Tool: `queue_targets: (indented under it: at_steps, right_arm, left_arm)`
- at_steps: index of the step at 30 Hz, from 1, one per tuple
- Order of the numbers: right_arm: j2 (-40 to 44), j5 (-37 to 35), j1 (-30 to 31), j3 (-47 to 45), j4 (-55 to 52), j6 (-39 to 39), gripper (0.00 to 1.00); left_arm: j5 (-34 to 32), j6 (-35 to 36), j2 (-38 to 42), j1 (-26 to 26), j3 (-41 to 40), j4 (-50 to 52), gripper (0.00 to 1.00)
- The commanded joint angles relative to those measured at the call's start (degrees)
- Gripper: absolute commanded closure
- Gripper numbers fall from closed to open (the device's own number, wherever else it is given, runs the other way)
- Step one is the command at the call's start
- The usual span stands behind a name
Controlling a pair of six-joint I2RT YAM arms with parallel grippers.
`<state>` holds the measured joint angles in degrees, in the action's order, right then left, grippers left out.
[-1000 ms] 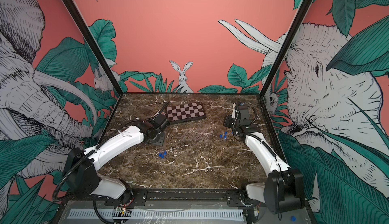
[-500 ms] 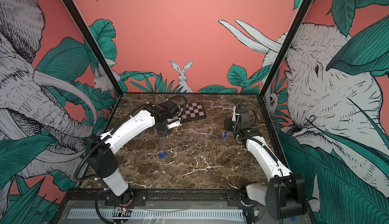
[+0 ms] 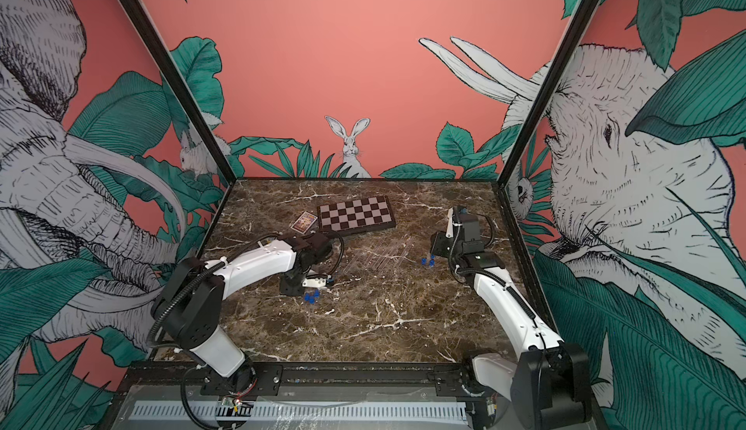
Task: Remove stoppers from test tubes
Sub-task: Move the test tube to the center of the board.
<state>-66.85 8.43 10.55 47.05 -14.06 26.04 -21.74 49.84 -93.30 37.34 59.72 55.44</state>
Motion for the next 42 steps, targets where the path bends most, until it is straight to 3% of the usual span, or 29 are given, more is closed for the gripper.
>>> queue_targets:
  at_steps: [1, 21, 25, 42]
  right_arm:
    - [-0.67, 0.48, 0.26, 0.84, 0.29, -0.82, 0.66]
    - [-1.40, 0.16, 0.25, 2.44, -0.72, -0.90, 0.66]
    - [-1.23, -0.19, 0.20, 2.04, -0.88, -1.04, 0.66]
    - [-1.50, -0.18, 0.25, 1.73, -0.46, -0.49, 0.65]
  left_arm:
    - [1.30, 2.46, 3.54, 0.00, -2.05, -7.07, 0.64]
    - [5.88, 0.88, -3.65, 0.01, -2.44, -8.34, 0.64]
    - [4.24, 0.74, -5.04, 0.01, -2.60, -8.68, 0.63]
    - [11.69, -3.58, -6.21, 0.16, 0.72, -9.69, 0.64]
